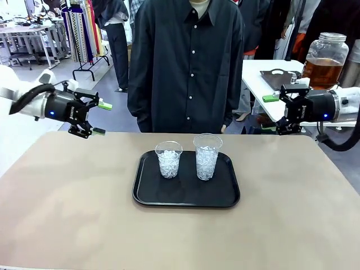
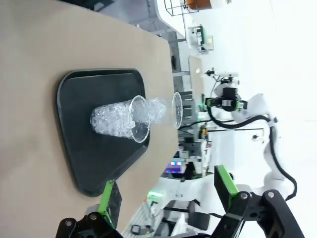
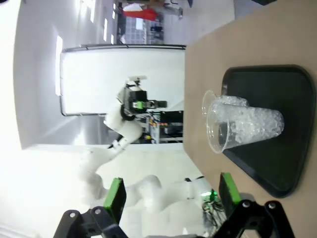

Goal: Pour the drink into the iced cup.
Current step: Pick up the iced cup indicated by the human and present it to them.

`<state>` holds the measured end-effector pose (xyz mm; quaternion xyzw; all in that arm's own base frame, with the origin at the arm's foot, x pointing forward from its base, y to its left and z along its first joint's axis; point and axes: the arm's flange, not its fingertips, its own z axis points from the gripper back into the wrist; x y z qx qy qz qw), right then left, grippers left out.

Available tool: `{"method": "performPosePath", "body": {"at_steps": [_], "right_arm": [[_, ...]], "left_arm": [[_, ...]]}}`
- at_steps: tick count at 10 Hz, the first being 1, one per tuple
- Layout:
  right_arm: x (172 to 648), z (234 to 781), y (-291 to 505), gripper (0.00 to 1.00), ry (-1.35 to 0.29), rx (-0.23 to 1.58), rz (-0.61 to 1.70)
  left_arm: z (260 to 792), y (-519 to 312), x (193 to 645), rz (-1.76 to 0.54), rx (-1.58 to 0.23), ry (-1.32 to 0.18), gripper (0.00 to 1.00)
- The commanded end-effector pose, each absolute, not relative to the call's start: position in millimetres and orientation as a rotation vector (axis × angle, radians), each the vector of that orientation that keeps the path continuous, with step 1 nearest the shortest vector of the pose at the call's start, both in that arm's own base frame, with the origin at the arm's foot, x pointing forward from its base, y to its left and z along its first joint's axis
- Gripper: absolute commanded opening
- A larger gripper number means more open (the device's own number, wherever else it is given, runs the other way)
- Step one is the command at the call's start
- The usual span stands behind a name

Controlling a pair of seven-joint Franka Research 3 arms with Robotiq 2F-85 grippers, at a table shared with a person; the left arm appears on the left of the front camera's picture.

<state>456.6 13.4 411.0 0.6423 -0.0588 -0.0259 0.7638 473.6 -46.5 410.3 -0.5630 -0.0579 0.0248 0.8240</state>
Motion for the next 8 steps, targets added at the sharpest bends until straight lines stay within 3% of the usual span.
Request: {"method": "performPosePath", "body": {"at_steps": [1,4,8], "right_arm": [[471,400,8,1.0,-0.079,1.523,-0.188],[489,378,5,1.0,-0.03,1.544,-0.245],[491,369,5,1.0,-0.017,1.545,-0.203]], "left_arm": [[401,-52,495,0.06,-1.272,-0.114,1.0],[392,-49,507,-0.05,-1.424,-0.109,1.0],[401,-52,496,-0.049,-1.4,-0.02,1.0]]}}
